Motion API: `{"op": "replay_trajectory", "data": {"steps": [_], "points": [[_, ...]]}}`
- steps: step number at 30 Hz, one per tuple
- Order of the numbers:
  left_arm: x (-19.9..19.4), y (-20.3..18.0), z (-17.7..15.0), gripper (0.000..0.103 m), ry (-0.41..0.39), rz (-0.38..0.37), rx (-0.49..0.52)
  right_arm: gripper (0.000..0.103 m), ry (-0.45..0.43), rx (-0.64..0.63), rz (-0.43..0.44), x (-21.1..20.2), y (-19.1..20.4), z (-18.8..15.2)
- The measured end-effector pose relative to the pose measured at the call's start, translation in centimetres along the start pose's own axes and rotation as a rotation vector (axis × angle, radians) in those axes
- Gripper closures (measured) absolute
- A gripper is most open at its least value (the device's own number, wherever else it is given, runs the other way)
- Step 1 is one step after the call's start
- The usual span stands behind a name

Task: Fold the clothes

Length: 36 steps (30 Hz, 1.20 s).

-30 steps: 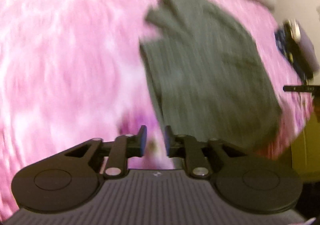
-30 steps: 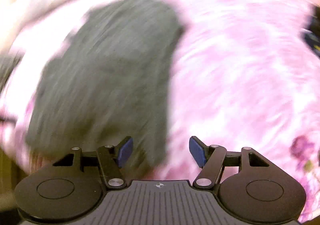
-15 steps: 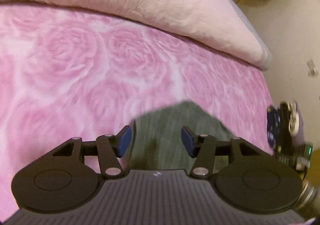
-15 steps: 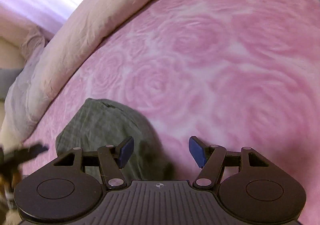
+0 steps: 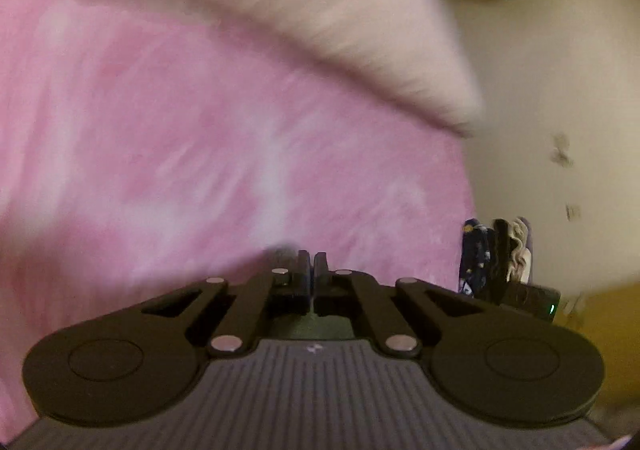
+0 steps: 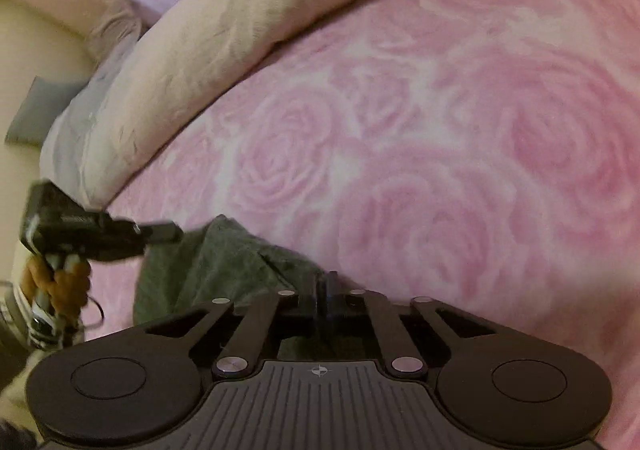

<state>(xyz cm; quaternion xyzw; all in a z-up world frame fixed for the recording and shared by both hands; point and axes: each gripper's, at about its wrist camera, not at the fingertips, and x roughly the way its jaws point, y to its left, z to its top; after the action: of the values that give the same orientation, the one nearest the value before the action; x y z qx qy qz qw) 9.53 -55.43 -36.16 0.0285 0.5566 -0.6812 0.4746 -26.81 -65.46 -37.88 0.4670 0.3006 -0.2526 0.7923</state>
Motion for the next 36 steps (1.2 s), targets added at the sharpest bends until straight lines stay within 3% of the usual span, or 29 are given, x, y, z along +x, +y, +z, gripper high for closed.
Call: {"op": "replay_trajectory", "data": {"steps": [1, 3, 4, 6, 8, 9, 10, 11, 13, 15, 16, 17, 19, 21, 23, 24, 25, 26, 30, 34, 36], "points": [[-1.2, -1.3, -0.2, 0.103, -0.078, -0.010, 0.094, 0.102, -0.017, -0.027, -0.002, -0.3, 0.3, 0.0], [-3.0, -3.4, -0.5, 0.103, -0.197, -0.011, 0.245, 0.102, -0.149, -0.052, 0.024, -2.4, 0.5, -0.2], [-2.5, -2.8, -0.5, 0.101, -0.169, 0.037, 0.232, 0.102, -0.172, -0.045, 0.001, -2.8, 0.3, -0.2], [-1.6, -1.8, -0.4, 0.083, -0.112, 0.132, 0.207, 0.100, -0.166, -0.017, -0.083, -2.6, -0.4, 0.0], [-0.6, -0.7, -0.4, 0.081, -0.055, 0.226, 0.180, 0.093, -0.144, 0.027, -0.152, -2.3, -1.2, 0.1], [-0.1, 0.0, -0.3, 0.069, -0.022, 0.237, 0.142, 0.072, -0.139, 0.057, -0.157, -2.2, -1.5, 0.0], [0.3, 0.9, -0.2, 0.061, 0.015, 0.190, 0.062, 0.038, -0.145, 0.082, -0.154, -2.3, -1.7, -0.1], [0.7, 1.7, -0.2, 0.055, 0.040, 0.169, -0.006, 0.028, -0.161, 0.090, -0.147, -2.5, -1.7, -0.4], [1.8, 2.5, -0.3, 0.055, 0.060, 0.161, -0.062, 0.026, -0.167, 0.085, -0.144, -3.0, -1.3, -1.2], [3.0, 2.7, -0.4, 0.062, 0.075, 0.160, -0.069, 0.026, -0.168, 0.088, -0.150, -3.4, -1.1, -2.0], [3.7, 2.1, -0.4, 0.069, 0.082, 0.169, -0.035, 0.026, -0.166, 0.102, -0.157, -3.6, -1.2, -2.4], [4.4, 1.6, -0.4, 0.101, 0.089, 0.179, -0.001, 0.026, -0.162, 0.119, -0.163, -3.8, -1.3, -2.7], [4.8, -0.3, -0.7, 0.102, 0.078, 0.254, 0.130, 0.027, -0.156, 0.144, -0.183, -4.2, -1.5, -3.5], [4.3, -3.6, -1.3, 0.095, 0.017, 0.362, 0.369, 0.027, -0.161, 0.143, -0.217, -5.0, -1.3, -4.2], [4.1, -5.4, -2.0, 0.080, -0.040, 0.529, 0.551, 0.027, -0.166, 0.133, -0.255, -5.7, -1.1, -4.8], [3.9, -5.8, -2.1, 0.078, -0.073, 0.627, 0.607, 0.027, -0.166, 0.124, -0.275, -6.1, -0.9, -5.0], [3.6, -5.4, -1.9, 0.077, -0.091, 0.697, 0.602, 0.027, -0.164, 0.119, -0.288, -6.3, -0.9, -5.3], [2.8, -4.4, -1.4, 0.077, -0.073, 0.701, 0.539, 0.027, -0.159, 0.117, -0.299, -6.4, -0.8, -5.5], [-3.4, 0.1, -2.7, 0.078, -0.023, 0.518, 0.138, 0.027, -0.149, 0.110, -0.317, -7.2, -0.5, -6.9], [-8.3, 2.3, -9.0, 0.070, 0.096, 0.439, -0.064, 0.026, -0.147, 0.147, -0.318, -8.4, -0.7, -8.6], [-9.5, 2.7, -12.0, 0.065, 0.119, 0.408, -0.131, 0.026, -0.145, 0.175, -0.317, -8.9, -0.9, -9.4]]}}
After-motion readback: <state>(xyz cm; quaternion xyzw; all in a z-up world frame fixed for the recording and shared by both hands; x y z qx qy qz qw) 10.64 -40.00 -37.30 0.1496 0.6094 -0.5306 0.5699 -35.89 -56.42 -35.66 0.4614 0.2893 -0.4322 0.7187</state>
